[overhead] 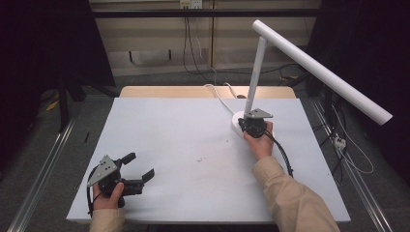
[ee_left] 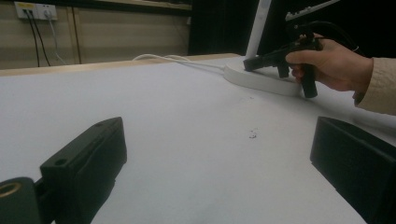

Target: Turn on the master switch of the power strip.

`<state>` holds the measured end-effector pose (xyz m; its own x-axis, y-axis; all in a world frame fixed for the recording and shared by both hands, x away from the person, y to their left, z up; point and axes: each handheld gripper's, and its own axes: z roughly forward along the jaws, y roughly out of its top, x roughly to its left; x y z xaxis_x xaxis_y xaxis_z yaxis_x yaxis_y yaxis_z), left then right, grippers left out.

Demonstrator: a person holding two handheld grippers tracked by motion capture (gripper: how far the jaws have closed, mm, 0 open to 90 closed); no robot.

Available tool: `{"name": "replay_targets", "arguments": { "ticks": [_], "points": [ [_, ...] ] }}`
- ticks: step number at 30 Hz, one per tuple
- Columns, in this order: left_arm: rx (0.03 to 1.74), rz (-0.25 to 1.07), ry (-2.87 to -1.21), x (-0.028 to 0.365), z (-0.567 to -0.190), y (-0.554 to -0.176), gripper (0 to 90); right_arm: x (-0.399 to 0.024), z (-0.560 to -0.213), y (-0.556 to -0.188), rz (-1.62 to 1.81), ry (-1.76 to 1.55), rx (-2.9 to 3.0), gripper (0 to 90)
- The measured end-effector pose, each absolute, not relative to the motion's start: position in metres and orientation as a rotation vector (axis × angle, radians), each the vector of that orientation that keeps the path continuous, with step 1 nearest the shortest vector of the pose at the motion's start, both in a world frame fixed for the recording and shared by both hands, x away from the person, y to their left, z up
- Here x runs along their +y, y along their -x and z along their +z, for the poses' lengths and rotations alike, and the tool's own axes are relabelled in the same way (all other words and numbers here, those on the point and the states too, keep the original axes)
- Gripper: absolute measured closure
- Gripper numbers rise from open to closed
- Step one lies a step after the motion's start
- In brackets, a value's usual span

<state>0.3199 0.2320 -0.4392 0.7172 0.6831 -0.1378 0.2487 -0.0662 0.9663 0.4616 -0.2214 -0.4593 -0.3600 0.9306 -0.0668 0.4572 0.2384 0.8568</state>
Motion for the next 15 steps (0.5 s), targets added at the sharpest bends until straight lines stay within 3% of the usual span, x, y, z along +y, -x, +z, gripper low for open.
{"name": "replay_targets", "arguments": {
  "ticks": [15],
  "points": [
    [0.767,0.410,-1.641,0.2306,-0.4411,-0.3209,3.4,-0.2229,-0.4556,-0.4576,1.105,-1.275,1.932,90.0]
  ]
}}
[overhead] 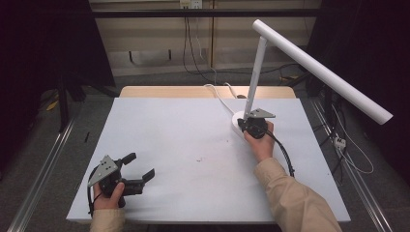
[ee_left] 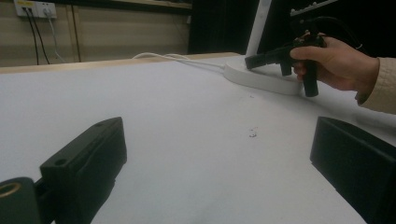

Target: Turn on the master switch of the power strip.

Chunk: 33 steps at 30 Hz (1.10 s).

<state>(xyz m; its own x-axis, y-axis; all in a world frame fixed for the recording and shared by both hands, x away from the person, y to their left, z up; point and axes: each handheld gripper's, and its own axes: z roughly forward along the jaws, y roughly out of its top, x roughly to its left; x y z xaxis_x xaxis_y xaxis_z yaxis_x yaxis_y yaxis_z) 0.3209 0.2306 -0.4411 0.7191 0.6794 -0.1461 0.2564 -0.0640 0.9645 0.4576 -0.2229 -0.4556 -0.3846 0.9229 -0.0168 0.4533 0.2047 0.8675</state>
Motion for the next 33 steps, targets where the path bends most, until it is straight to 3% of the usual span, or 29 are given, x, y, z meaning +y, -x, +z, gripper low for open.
{"name": "replay_targets", "arguments": {
  "ticks": [2,14,33],
  "points": [
    [0.768,0.409,-1.639,0.231,-0.441,-0.321,3.4,-0.223,-0.456,-0.456,1.127,-1.300,1.925,82.0],
    [0.772,0.402,-1.628,0.229,-0.440,-0.322,3.3,-0.223,-0.456,-0.447,1.151,-1.321,1.944,68.9],
    [0.762,0.394,-1.628,0.227,-0.440,-0.323,3.3,-0.223,-0.448,-0.436,1.196,-1.344,1.983,38.3]
  ]
}}
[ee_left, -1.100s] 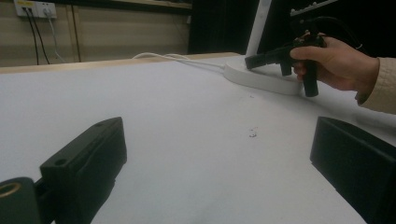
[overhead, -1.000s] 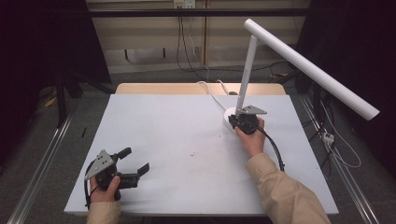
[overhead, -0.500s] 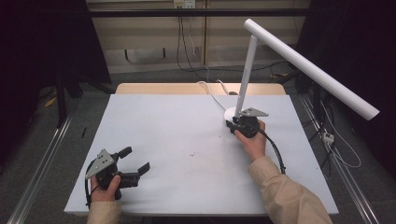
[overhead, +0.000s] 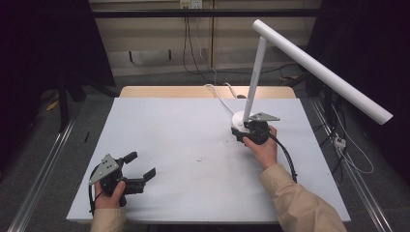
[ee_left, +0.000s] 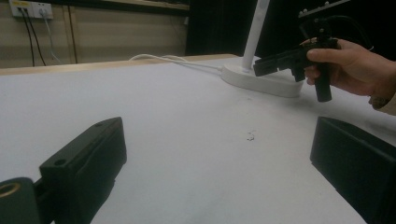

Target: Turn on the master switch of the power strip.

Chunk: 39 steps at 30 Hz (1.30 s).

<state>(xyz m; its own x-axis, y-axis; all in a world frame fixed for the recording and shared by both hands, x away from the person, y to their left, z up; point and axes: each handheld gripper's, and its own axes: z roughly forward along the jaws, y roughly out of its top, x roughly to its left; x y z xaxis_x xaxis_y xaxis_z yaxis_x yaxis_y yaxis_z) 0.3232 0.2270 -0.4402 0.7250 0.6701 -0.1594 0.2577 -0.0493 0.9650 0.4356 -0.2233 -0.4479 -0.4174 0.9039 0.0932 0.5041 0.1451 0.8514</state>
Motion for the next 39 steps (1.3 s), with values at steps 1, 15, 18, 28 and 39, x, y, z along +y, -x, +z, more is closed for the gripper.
{"name": "replay_targets", "arguments": {
  "ticks": [1,15,18,28,39],
  "points": [
    [0.761,0.393,-1.631,0.227,-0.440,-0.323,3.3,-0.223,-0.448,-0.434,1.206,-1.344,1.981,37.7],
    [0.769,0.397,-1.633,0.229,-0.441,-0.322,3.3,-0.227,-0.442,-0.419,1.251,-1.334,2.006,28.2],
    [0.765,0.398,-1.634,0.228,-0.441,-0.322,3.3,-0.228,-0.439,-0.415,1.277,-1.326,2.010,28.3],
    [0.766,0.395,-1.633,0.229,-0.440,-0.322,3.3,-0.231,-0.439,-0.403,1.294,-1.301,2.028,24.2],
    [0.765,0.397,-1.635,0.228,-0.440,-0.322,3.3,-0.234,-0.437,-0.386,1.318,-1.270,2.060,20.1]
  ]
}}
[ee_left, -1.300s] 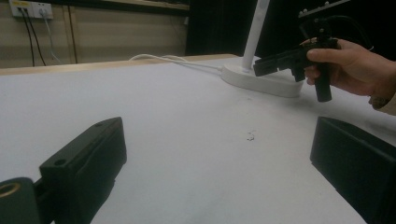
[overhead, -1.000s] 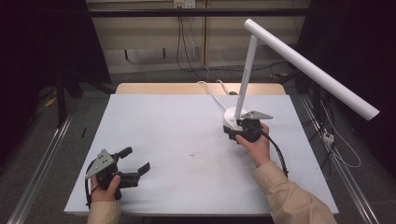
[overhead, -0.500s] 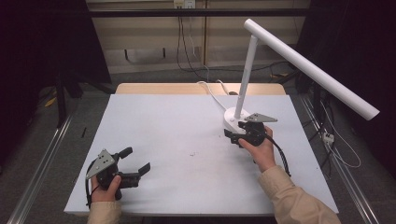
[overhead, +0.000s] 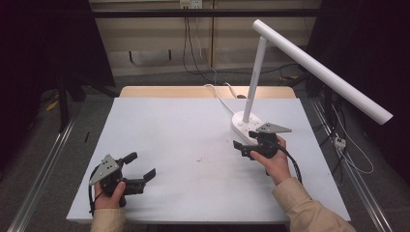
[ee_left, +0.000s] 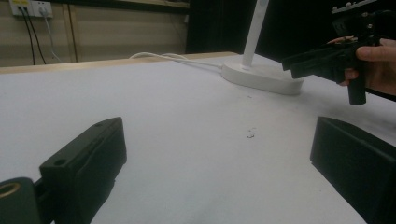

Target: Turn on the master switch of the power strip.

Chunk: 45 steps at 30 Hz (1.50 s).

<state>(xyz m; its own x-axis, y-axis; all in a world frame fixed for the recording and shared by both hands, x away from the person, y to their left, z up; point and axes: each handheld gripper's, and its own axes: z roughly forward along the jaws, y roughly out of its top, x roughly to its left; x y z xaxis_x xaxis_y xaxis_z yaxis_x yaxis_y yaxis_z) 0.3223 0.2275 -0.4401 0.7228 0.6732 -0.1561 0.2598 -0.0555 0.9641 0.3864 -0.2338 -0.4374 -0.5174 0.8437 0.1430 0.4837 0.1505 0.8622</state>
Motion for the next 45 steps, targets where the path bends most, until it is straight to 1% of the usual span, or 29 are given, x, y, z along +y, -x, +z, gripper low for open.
{"name": "replay_targets", "arguments": {
  "ticks": [45],
  "points": [
    [0.767,0.394,-1.631,0.228,-0.440,-0.322,3.3,-0.258,-0.444,-0.346,1.342,-1.227,2.084,17.2]
  ]
}}
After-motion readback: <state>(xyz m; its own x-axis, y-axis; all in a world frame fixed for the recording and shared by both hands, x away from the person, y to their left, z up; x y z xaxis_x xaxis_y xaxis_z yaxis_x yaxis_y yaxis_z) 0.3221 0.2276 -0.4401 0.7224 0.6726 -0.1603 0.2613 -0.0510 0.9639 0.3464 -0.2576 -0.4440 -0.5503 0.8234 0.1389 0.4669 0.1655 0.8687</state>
